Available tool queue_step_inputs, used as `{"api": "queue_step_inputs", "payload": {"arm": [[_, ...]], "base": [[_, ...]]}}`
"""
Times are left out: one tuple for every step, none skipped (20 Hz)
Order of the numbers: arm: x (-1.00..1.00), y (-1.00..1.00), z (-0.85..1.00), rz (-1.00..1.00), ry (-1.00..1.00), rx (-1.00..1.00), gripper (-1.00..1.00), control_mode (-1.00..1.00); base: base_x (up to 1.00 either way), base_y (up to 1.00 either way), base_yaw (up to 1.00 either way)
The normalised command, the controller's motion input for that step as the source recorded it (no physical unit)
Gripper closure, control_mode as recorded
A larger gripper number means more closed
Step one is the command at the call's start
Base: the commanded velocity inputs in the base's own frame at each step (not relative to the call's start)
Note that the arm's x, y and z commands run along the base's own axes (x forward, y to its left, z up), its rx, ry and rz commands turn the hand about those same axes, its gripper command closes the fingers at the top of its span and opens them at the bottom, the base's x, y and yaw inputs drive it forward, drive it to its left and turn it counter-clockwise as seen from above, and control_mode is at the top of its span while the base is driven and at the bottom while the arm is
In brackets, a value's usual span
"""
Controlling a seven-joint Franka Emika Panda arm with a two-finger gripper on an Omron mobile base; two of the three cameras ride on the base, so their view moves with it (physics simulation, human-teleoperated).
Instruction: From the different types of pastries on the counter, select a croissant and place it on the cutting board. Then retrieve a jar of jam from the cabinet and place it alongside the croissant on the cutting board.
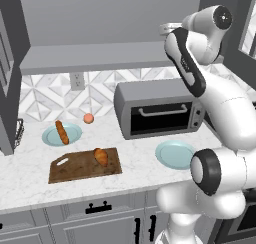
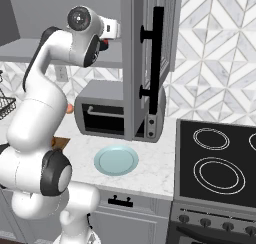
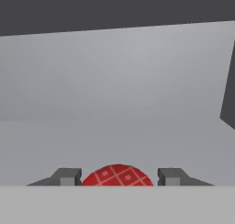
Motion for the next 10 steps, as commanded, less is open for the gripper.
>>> {"api": "queue_step_inputs", "payload": {"arm": [[0.0, 0.0, 0.0, 0.0, 0.0, 0.0, 1.0, -1.0], [-0.16, 0.16, 0.0, 0.0, 0.0, 0.0, 1.0, -1.0], [-0.4, 0.17, 0.03, 0.01, 0.0, 0.0, 1.0, -1.0], [-0.48, 0.21, 0.06, 0.04, 0.0, 0.0, 1.0, -1.0], [-0.54, 0.21, 0.08, 0.05, 0.0, 0.0, 1.0, -1.0], [-0.56, 0.23, 0.14, 0.07, 0.0, 0.01, 1.0, -1.0], [-0.59, 0.23, 0.13, 0.07, 0.0, 0.02, 1.0, -1.0], [-0.61, 0.26, 0.13, 0.08, 0.0, 0.01, 1.0, -1.0], [-0.64, 0.31, 0.07, 0.08, 0.0, 0.0, 1.0, -1.0], [-0.69, 0.36, 0.0, 0.09, 0.0, 0.0, 1.0, -1.0]], "base": [[0.0, 0.0, 0.0], [0.0, 0.0, 0.0], [0.0, 0.0, 0.0], [0.0, 0.0, 0.0], [0.0, 0.0, 0.0], [0.0, 0.0, 0.0], [0.0, 0.0, 0.0], [0.0, 0.0, 0.0], [0.0, 0.0, 0.0], [0.0, 0.0, 0.0]]}}
